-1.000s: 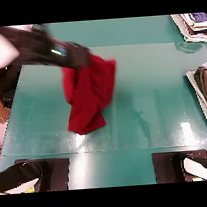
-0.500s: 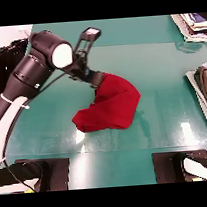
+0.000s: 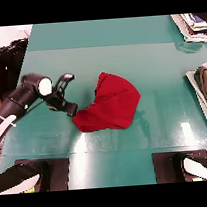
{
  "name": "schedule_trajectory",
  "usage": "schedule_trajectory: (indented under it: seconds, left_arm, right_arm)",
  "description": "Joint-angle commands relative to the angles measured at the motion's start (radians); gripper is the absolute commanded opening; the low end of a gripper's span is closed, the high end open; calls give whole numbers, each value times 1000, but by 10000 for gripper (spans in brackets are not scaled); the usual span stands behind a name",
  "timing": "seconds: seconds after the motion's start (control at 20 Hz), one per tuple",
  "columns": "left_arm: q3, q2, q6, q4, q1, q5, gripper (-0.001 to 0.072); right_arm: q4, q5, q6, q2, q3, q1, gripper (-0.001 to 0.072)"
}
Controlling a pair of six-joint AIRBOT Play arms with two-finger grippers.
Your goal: Fold the shirts.
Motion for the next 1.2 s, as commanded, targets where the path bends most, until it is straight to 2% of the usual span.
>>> schedule_trajectory:
  seconds: [0.0, 0.15, 0.25, 0.3, 0.4, 0.45, 0.65, 0.8, 0.85, 0.9, 0.95, 1.15]
  left_arm:
    - [-178, 17, 110, -138, 24, 219, 661]
    - [-219, 8, 113, -198, 24, 341, 661]
    - [-219, -19, 114, -232, 24, 338, 660]
    - [-219, -29, 114, -246, 24, 335, 616]
    - [-215, -32, 113, -233, 25, 339, 66]
    - [-199, -31, 112, -198, 25, 319, 32]
    - [-40, -11, 22, 87, 106, 128, 25]
    - [100, 46, 28, 188, 250, 94, 25]
    - [138, 61, 27, 188, 295, 96, 25]
    - [165, 69, 27, 185, 327, 96, 26]
    - [184, 73, 27, 178, 346, 97, 26]
    - [192, 76, 27, 151, 357, 86, 26]
  right_arm:
    - [-1, 13, 1, -1, 0, 1, 16]
    - [-1, 24, 1, -1, 0, 1, 16]
    - [0, 26, 1, -4, 0, 1, 15]
    - [-1, 27, 1, -4, 0, 1, 16]
    - [5, 23, 1, -3, -18, 1, 16]
    - [5, 23, 1, -3, -38, 1, 16]
    - [6, 23, 1, -4, -209, 2, 17]
    - [6, 41, 1, -47, -342, 28, 23]
    - [6, 56, 1, -82, -365, 48, 109]
    - [6, 70, 1, -124, -371, 76, 281]
    - [7, 71, 1, -171, -370, 110, 390]
    - [8, 30, 17, -393, -310, 240, 392]
